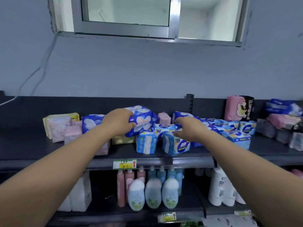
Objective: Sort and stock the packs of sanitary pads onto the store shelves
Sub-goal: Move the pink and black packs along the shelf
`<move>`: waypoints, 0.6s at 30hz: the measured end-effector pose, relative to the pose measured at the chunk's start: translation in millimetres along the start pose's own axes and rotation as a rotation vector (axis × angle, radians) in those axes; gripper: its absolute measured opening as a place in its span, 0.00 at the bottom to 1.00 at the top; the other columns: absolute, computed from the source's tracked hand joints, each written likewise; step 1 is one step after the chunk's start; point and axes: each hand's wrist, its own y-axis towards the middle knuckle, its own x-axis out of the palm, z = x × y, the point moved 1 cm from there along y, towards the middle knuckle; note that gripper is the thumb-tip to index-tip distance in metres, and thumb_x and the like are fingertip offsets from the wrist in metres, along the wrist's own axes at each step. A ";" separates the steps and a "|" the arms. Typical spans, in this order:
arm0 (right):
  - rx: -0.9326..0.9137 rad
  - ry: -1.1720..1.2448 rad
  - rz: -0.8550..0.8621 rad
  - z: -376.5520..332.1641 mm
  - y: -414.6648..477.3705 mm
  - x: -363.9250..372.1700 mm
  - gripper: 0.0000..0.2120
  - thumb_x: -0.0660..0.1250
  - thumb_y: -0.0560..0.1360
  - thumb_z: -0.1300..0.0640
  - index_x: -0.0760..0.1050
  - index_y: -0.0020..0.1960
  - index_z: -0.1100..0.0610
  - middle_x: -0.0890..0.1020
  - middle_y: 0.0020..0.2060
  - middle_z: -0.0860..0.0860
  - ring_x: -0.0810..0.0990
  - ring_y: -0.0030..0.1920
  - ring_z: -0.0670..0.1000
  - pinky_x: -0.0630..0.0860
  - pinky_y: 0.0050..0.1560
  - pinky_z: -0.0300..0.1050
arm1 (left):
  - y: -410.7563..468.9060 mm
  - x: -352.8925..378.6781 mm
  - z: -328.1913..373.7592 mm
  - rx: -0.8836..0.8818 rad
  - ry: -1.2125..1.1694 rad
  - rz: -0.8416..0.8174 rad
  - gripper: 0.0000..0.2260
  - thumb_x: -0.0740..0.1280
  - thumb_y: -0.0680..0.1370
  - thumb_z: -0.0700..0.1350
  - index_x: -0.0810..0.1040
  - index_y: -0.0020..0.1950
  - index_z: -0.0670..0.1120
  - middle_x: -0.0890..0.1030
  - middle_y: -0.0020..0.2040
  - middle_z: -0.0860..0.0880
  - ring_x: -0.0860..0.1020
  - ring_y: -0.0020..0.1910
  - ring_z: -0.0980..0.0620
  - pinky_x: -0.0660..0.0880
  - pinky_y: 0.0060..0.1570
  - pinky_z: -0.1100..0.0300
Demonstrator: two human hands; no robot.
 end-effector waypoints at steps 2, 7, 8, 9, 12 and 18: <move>0.012 -0.020 0.007 29.3 -1.3 -3.9 0.25 0.66 0.76 0.45 0.69 0.69 0.53 0.75 0.65 0.53 0.74 0.64 0.56 0.72 0.57 0.49 | 12.1 7.2 28.8 0.017 -0.028 0.012 0.18 0.63 0.78 0.55 0.75 0.65 0.49 0.77 0.64 0.49 0.74 0.61 0.46 0.74 0.56 0.51; 0.067 -0.047 -0.005 103.9 -7.7 -10.7 0.26 0.66 0.76 0.46 0.68 0.71 0.53 0.73 0.67 0.54 0.72 0.66 0.56 0.71 0.62 0.49 | 39.8 24.4 100.8 0.066 -0.053 0.018 0.19 0.65 0.78 0.54 0.74 0.67 0.49 0.76 0.65 0.48 0.73 0.64 0.46 0.73 0.59 0.50; 0.076 -0.049 -0.008 118.9 -9.4 -12.0 0.26 0.66 0.76 0.46 0.67 0.71 0.53 0.73 0.67 0.54 0.72 0.66 0.56 0.72 0.61 0.49 | 45.6 26.8 115.1 0.078 -0.061 0.019 0.20 0.65 0.78 0.54 0.73 0.68 0.49 0.75 0.67 0.49 0.72 0.65 0.46 0.73 0.60 0.50; 0.085 -0.049 -0.011 128.7 -10.7 -13.0 0.26 0.66 0.76 0.46 0.67 0.72 0.53 0.73 0.67 0.53 0.72 0.66 0.56 0.71 0.61 0.49 | 48.9 27.5 125.0 0.087 -0.070 0.020 0.20 0.65 0.78 0.53 0.73 0.69 0.49 0.74 0.67 0.49 0.72 0.66 0.47 0.72 0.61 0.51; 0.113 -0.062 -0.002 167.0 -15.1 -15.9 0.27 0.66 0.77 0.46 0.66 0.73 0.53 0.73 0.67 0.53 0.72 0.66 0.56 0.71 0.60 0.48 | 65.9 36.6 163.2 0.125 -0.090 0.016 0.17 0.65 0.77 0.53 0.76 0.64 0.48 0.77 0.63 0.48 0.74 0.62 0.46 0.73 0.58 0.51; 0.205 -0.064 0.004 239.8 -14.4 -13.8 0.26 0.66 0.76 0.45 0.67 0.71 0.53 0.75 0.67 0.53 0.73 0.66 0.57 0.73 0.60 0.50 | 102.6 52.8 232.2 0.203 -0.121 0.010 0.20 0.64 0.78 0.55 0.73 0.68 0.50 0.76 0.65 0.50 0.74 0.63 0.47 0.73 0.58 0.52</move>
